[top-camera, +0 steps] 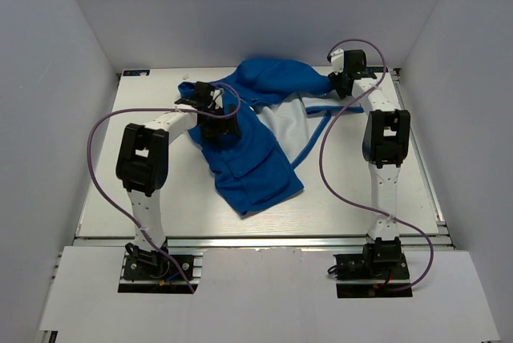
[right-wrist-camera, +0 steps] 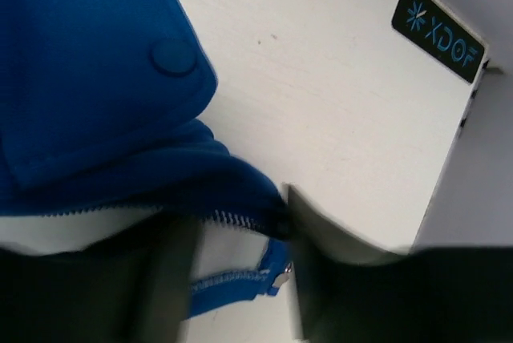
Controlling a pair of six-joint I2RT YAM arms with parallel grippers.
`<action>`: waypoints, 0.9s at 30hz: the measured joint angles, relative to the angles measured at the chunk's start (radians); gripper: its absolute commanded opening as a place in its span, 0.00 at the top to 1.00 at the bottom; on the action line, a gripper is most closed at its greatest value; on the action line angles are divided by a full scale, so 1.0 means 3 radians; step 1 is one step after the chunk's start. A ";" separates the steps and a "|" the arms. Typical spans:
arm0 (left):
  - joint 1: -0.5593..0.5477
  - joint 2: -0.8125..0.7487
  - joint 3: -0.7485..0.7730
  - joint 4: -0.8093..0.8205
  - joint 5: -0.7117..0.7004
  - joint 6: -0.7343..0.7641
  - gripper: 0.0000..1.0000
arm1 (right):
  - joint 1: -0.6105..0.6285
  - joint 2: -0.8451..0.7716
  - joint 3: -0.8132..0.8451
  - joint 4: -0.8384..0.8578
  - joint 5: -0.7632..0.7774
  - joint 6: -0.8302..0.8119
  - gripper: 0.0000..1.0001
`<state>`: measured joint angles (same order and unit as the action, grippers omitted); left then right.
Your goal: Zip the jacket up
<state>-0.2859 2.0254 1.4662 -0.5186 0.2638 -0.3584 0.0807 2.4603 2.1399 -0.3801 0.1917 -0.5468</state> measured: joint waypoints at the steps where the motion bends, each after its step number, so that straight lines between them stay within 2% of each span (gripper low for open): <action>1: 0.0017 0.0001 0.0005 -0.0009 -0.0008 0.0010 0.02 | 0.0000 0.0000 0.0014 -0.0020 -0.0046 -0.0001 0.73; 3: 0.0055 0.0001 0.0011 -0.0018 -0.0033 0.0028 0.02 | 0.0000 -0.0001 0.0051 -0.0052 -0.0148 0.0048 0.84; 4: 0.0075 0.0001 0.0017 -0.0022 -0.0047 0.0037 0.02 | 0.0000 -0.0010 0.0060 -0.0078 -0.0209 0.0088 0.96; 5: 0.0092 0.0001 0.0024 -0.0025 -0.0062 0.0047 0.02 | 0.0000 -0.0036 0.0043 -0.0114 -0.0275 0.0136 1.00; 8: 0.0126 0.0001 0.0058 -0.0039 -0.0095 0.0084 0.02 | 0.0000 -0.0315 -0.0337 -0.0165 -0.0482 0.0375 1.00; 12: 0.0140 -0.0004 0.0137 -0.0048 -0.0089 0.0136 0.02 | 0.0069 -0.1123 -0.1403 -0.0220 -0.0696 0.0765 1.00; 18: 0.0131 -0.0064 0.0413 -0.0113 0.0047 0.0198 0.02 | 0.0655 -0.2293 -0.2824 -0.0155 -0.0736 0.1349 1.00; 22: 0.0053 -0.0174 0.0520 0.0019 0.0093 0.0207 0.02 | 0.0978 -0.2578 -0.3309 -0.0109 -0.0884 0.1748 1.00; 27: -0.0256 -0.0051 0.0899 0.0103 0.0065 0.0244 0.02 | 0.0952 -0.2710 -0.3526 -0.0117 -0.0868 0.2023 1.00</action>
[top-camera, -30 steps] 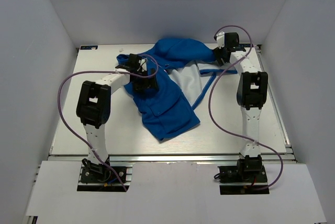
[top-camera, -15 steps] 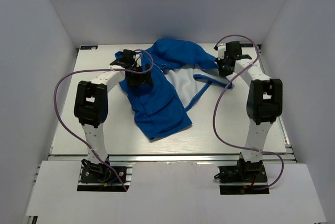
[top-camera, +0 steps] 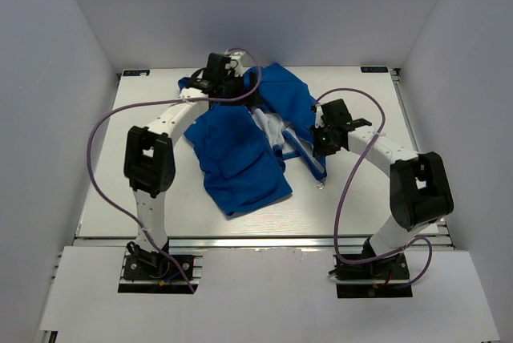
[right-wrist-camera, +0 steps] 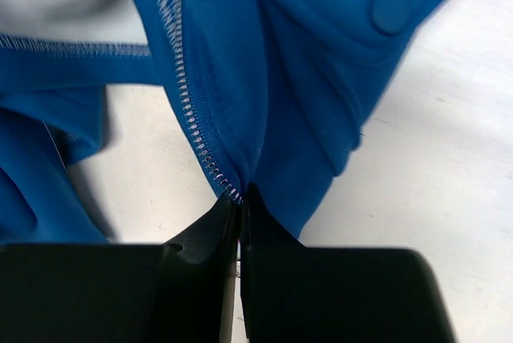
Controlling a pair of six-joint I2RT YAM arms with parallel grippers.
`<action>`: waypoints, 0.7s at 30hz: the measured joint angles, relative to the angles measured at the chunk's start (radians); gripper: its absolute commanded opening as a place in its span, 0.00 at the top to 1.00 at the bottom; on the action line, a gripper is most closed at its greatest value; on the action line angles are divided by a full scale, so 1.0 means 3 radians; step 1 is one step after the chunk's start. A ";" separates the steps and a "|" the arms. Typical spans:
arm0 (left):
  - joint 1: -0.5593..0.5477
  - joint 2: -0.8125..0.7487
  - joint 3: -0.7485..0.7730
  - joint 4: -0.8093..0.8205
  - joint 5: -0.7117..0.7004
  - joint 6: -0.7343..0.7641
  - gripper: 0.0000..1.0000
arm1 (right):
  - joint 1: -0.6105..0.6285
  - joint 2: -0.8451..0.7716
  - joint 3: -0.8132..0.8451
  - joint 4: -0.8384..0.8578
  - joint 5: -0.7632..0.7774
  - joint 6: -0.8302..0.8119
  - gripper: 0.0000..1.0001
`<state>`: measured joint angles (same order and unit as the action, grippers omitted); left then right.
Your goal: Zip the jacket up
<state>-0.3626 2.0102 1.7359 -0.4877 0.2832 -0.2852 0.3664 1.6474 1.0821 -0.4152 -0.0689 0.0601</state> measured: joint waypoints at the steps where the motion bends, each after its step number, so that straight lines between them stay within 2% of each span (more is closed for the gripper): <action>1: -0.0057 0.0079 0.0142 0.0003 -0.0004 0.0000 0.02 | -0.0010 -0.0032 0.0000 0.0005 0.0032 0.0034 1.00; 7: -0.0184 0.0656 0.0814 0.0037 -0.0019 -0.0099 0.02 | -0.0020 -0.0247 0.0000 0.0013 0.0174 0.0071 1.00; 12: -0.0151 0.0949 0.0830 -0.0020 -0.0070 -0.0202 0.02 | -0.0020 -0.0259 -0.0004 0.0011 0.0310 0.0067 1.00; 19: -0.0151 0.1030 0.0828 0.0060 -0.0233 -0.0370 0.02 | -0.0020 -0.0259 -0.0005 0.0014 0.0333 0.0065 1.00; 21: -0.0151 0.1058 0.0858 0.0134 -0.0266 -0.0455 0.05 | -0.0020 -0.0259 -0.0019 0.0028 0.0331 0.0065 1.00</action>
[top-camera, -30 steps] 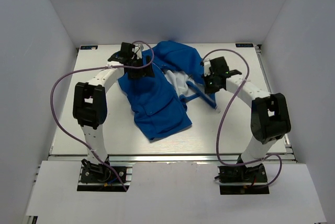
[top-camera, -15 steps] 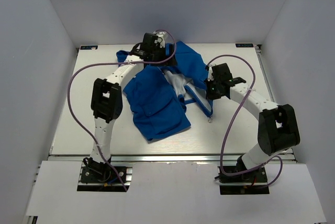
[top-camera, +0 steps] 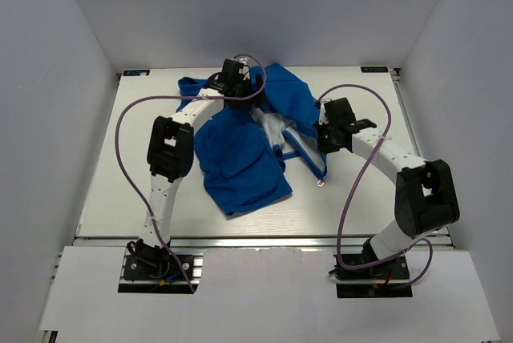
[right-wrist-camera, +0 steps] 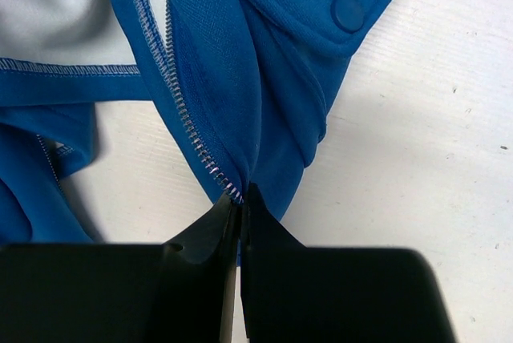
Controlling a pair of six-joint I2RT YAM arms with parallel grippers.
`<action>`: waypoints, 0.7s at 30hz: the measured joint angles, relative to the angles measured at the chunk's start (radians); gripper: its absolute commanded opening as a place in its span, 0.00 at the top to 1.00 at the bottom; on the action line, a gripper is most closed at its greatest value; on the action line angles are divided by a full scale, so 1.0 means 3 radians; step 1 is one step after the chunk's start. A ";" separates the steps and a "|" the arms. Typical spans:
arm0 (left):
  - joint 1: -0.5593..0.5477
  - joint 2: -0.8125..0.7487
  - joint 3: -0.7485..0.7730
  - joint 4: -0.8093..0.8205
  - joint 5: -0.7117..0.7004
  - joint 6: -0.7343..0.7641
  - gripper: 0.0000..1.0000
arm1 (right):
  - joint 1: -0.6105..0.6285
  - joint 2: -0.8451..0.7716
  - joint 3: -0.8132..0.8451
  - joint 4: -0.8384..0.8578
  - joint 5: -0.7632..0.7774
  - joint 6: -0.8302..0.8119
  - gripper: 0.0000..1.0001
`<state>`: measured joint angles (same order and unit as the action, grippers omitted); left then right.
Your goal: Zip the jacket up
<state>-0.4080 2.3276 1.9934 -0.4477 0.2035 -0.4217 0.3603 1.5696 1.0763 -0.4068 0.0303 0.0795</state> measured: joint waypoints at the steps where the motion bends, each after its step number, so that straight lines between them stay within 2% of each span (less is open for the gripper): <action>1: 0.0000 0.0029 0.0031 0.0043 -0.0018 -0.0047 0.14 | 0.0000 0.0000 -0.0014 0.0001 0.0000 0.0000 1.00; 4: 0.0000 0.0159 0.0154 0.0125 -0.0074 -0.0178 0.32 | 0.0000 0.0000 -0.0043 0.0009 -0.0001 0.0000 1.00; 5: 0.0000 0.0206 0.0195 0.0145 -0.0094 -0.0210 0.46 | 0.0000 0.0000 -0.0043 0.0014 -0.0001 0.0000 1.00; 7: 0.0000 0.0289 0.0244 0.0172 -0.0140 -0.0268 0.61 | 0.0000 -0.0010 -0.0043 0.0023 -0.0003 0.0000 1.00; 8: 0.0004 0.0320 0.0254 0.0174 -0.0169 -0.0289 0.83 | 0.0000 -0.0019 -0.0045 0.0022 -0.0003 0.0000 1.00; 9: 0.0008 0.0340 0.0256 0.0169 -0.0197 -0.0310 0.99 | 0.0000 -0.0028 -0.0045 0.0023 -0.0001 0.0000 1.00; 21: 0.0041 0.0280 0.0365 0.0336 -0.0481 -0.0249 1.00 | 0.0001 -0.0247 -0.0099 -0.0001 0.0020 0.0027 1.00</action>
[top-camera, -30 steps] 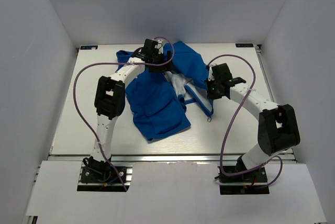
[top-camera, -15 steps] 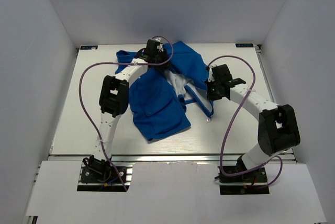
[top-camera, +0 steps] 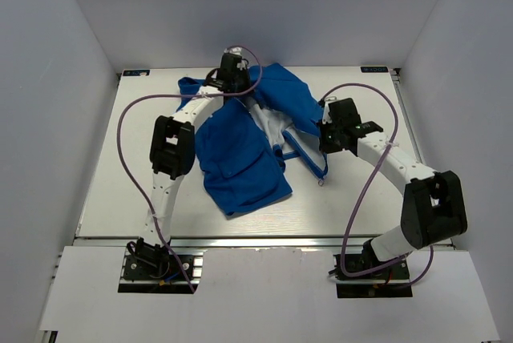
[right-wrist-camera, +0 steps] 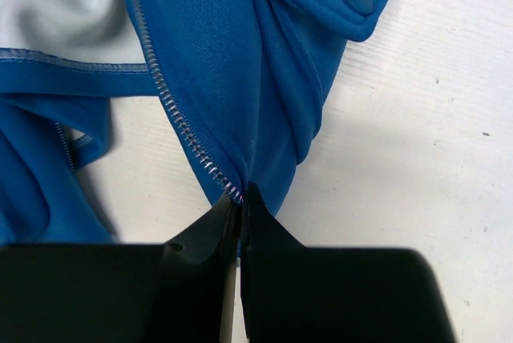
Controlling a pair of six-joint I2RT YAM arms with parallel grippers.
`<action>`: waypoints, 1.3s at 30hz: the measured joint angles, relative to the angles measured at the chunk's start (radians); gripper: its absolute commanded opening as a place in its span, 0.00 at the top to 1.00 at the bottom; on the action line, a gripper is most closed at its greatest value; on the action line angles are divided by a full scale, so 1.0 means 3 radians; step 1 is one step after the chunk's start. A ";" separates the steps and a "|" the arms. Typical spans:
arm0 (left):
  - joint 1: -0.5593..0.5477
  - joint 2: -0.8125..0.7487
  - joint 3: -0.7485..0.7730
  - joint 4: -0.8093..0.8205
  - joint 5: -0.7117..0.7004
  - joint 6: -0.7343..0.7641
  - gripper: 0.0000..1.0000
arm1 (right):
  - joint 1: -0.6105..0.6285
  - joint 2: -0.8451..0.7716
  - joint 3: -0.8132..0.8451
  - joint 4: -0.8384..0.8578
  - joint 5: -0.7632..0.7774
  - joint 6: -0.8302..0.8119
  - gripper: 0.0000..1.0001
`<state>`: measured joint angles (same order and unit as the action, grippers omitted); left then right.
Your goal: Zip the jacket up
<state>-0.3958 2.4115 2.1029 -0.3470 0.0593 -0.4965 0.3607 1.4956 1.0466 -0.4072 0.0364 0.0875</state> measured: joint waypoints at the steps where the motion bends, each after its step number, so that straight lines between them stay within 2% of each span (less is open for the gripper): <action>1: 0.0036 -0.0037 0.0001 0.0039 0.0004 -0.0004 1.00 | 0.0003 -0.0032 0.0000 -0.0014 -0.0010 0.0010 1.00; 6: 0.0418 -0.0284 0.0003 0.0240 0.0149 -0.0113 1.00 | 0.0109 -0.0193 0.0000 -0.0043 -0.0137 0.0051 1.00; 9: 0.0668 -0.0404 0.0047 0.0256 0.0299 -0.0151 1.00 | 0.0373 -0.0210 0.0015 0.0090 -0.0248 0.0062 1.00; 13: 0.0760 -0.0409 0.0156 0.0203 0.0323 -0.0150 1.00 | 0.0783 -0.0170 0.0057 0.0228 -0.0379 0.0104 1.00; 16: 0.0797 -0.0379 0.0170 0.0151 0.0319 -0.0155 1.00 | 0.0983 -0.0046 0.0092 0.0254 -0.0393 0.0128 0.93; 17: 0.0810 -0.0350 0.0198 0.0107 0.0318 -0.0154 0.97 | 0.1035 0.0013 0.0111 0.0261 -0.0394 0.0134 0.85; 18: 0.0828 -0.0304 0.0237 0.0069 0.0303 -0.0151 0.55 | 0.1085 0.0069 0.0131 0.0261 -0.0401 0.0144 0.78; 19: 0.0848 -0.0254 0.0275 0.0048 0.0253 -0.0123 0.20 | 0.1128 0.0116 0.0146 0.0223 -0.0436 0.0156 0.69; 20: 0.0880 -0.0210 0.0303 0.0037 0.0205 -0.0123 0.02 | 0.1166 0.0150 0.0146 0.0175 -0.0482 0.0173 0.55; 21: 0.0905 -0.0195 0.0309 0.0028 0.0173 -0.0125 0.02 | 0.1197 0.0175 0.0146 0.0121 -0.0533 0.0196 0.48; 22: 0.0969 -0.0179 0.0309 -0.0027 0.0121 -0.0123 0.02 | 0.1227 0.0195 0.0146 0.0076 -0.0589 0.0197 0.35; 23: 0.1012 -0.0179 0.0301 -0.0055 0.0080 -0.0125 0.02 | 0.1246 0.0200 0.0146 0.0042 -0.0647 0.0205 0.11; 26: 0.1116 -0.0242 0.0226 -0.0088 0.0000 -0.0116 0.02 | 0.1249 0.0159 0.0145 0.0020 -0.0758 0.0215 0.11; 30: 0.1169 -0.0624 -0.0221 -0.0198 0.0033 -0.0114 0.02 | 0.1242 -0.0163 0.0032 0.0078 -0.0802 0.0313 0.11; 35: 0.1047 -0.1769 -0.1498 -0.0130 0.0352 -0.0195 0.02 | 0.1199 -0.0749 -0.0310 0.0169 -0.0683 0.0605 0.11; 39: 0.0568 -0.2655 -0.2502 0.0066 0.0449 -0.0272 0.02 | 0.1092 -0.0941 -0.0497 0.0169 -0.0529 0.0907 0.11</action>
<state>-0.2253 1.6150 1.3521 -0.3271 0.1940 -0.5781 0.6884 1.2133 0.8974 -0.3565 -0.1223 0.3595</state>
